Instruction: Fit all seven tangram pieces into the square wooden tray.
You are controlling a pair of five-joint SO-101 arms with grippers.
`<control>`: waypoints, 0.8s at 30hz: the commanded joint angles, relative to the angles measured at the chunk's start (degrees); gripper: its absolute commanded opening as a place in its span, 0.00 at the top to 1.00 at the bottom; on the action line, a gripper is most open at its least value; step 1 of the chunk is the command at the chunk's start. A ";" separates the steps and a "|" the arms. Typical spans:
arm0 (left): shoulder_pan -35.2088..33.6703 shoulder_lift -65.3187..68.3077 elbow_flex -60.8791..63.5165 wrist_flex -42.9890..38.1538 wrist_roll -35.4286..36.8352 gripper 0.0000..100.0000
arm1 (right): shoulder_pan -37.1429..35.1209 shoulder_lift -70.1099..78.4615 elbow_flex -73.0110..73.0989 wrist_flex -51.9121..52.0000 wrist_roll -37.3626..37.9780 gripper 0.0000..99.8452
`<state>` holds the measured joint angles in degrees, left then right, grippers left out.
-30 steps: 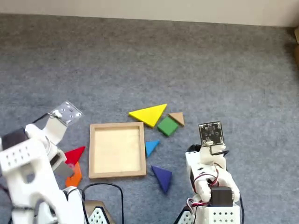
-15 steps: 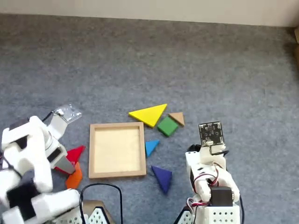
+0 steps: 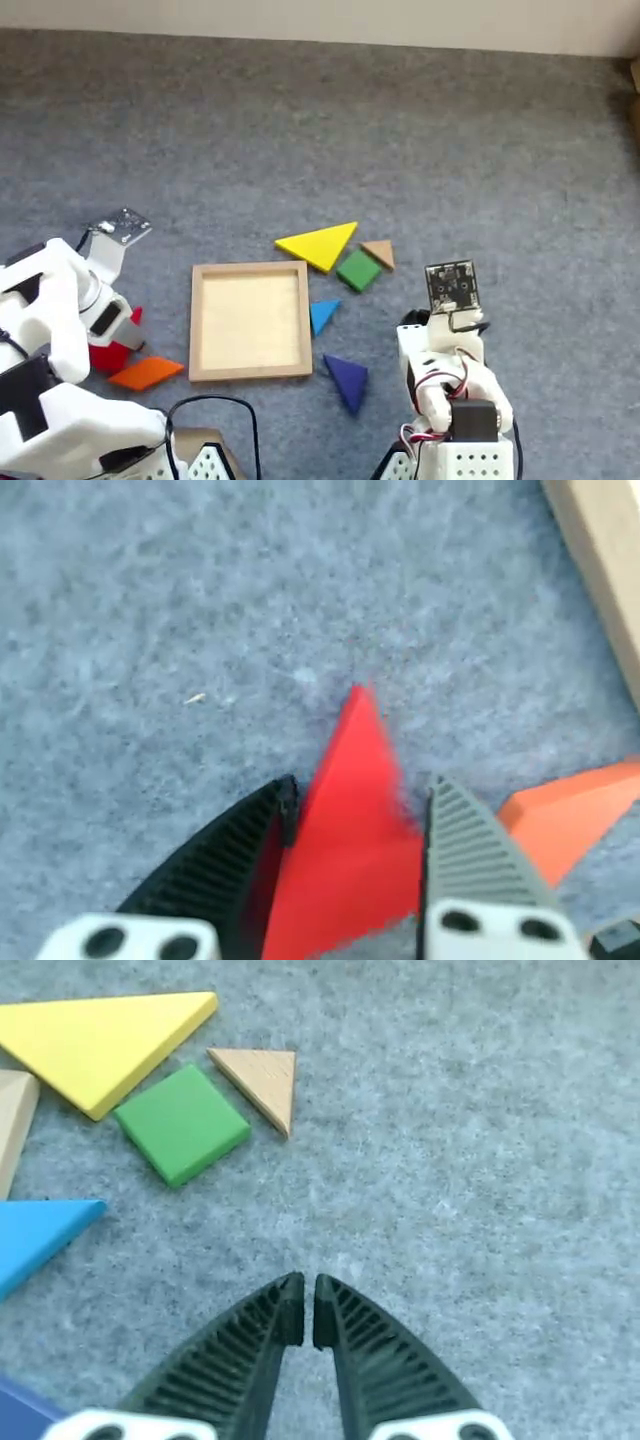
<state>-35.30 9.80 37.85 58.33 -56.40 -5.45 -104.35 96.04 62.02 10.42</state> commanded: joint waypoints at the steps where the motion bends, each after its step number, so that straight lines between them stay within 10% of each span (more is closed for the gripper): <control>1: -0.40 -3.47 -2.07 -0.79 0.70 0.86 | 0.66 -0.31 8.48 0.40 0.53 0.97; 11: -2.24 -17.54 -2.42 4.57 6.51 0.88 | 0.66 -0.31 8.48 0.40 0.53 0.97; 17: -7.52 -31.60 -1.80 14.68 6.33 0.68 | 0.66 -0.31 8.48 0.40 0.53 0.97; 24: -12.09 -36.97 8.13 17.49 -2.11 0.70 | 0.66 -0.31 8.48 0.40 0.53 0.97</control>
<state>-45.23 -24.40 40.40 75.12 -54.99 -5.45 -104.35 96.04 62.02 10.42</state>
